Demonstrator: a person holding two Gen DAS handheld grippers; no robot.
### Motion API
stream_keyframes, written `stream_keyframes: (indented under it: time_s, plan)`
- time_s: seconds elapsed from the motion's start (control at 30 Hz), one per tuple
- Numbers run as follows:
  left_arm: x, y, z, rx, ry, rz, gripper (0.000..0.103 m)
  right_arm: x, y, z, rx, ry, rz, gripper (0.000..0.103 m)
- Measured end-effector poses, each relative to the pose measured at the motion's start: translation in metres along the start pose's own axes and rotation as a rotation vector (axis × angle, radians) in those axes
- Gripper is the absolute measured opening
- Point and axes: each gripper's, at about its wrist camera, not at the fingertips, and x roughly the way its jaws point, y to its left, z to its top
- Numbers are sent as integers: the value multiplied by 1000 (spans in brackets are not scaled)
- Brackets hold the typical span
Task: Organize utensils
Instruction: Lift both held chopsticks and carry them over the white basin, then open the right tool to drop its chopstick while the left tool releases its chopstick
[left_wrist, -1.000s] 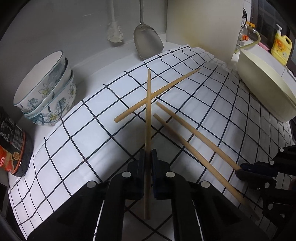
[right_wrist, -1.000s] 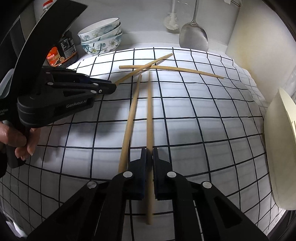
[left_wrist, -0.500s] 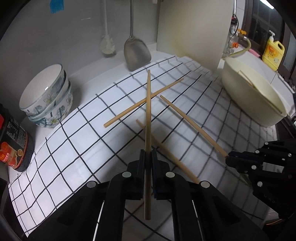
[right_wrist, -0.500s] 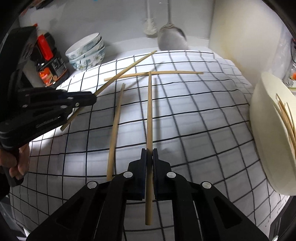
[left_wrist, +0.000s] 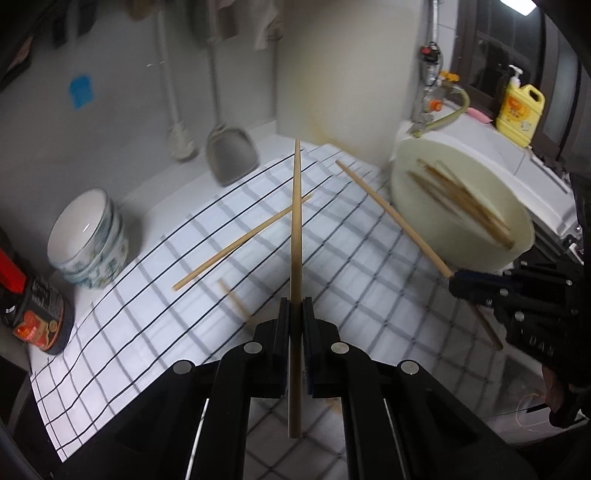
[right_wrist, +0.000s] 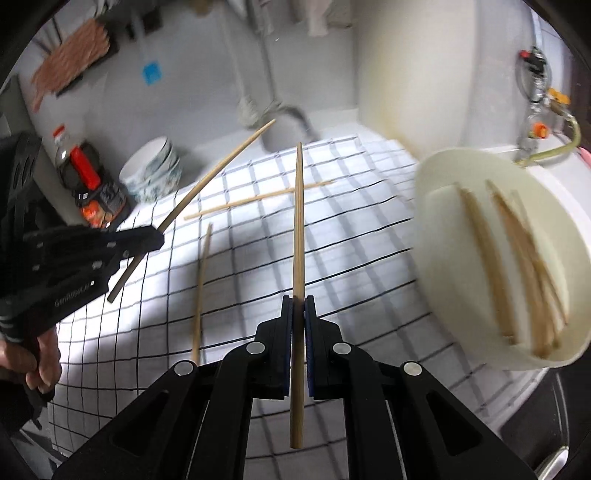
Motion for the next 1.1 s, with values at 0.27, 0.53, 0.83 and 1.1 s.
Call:
stream_keyframes:
  time_s: [0.27,0.53,0.83,1.1]
  plan:
    - [2,-77,41,42,-24,-105,7,-44,-79,6,89,-46,-92,6]
    - [35,-157,88,30,-13,-208,7,-68,-171,4,220,-53,-143,6]
    - [86,-216,117,47,84,-217,7,-59,-236,8,307,-22,-121,6]
    - [120,-228,135,21,136,-173,7,-38,-258,15,323,16,-89,6]
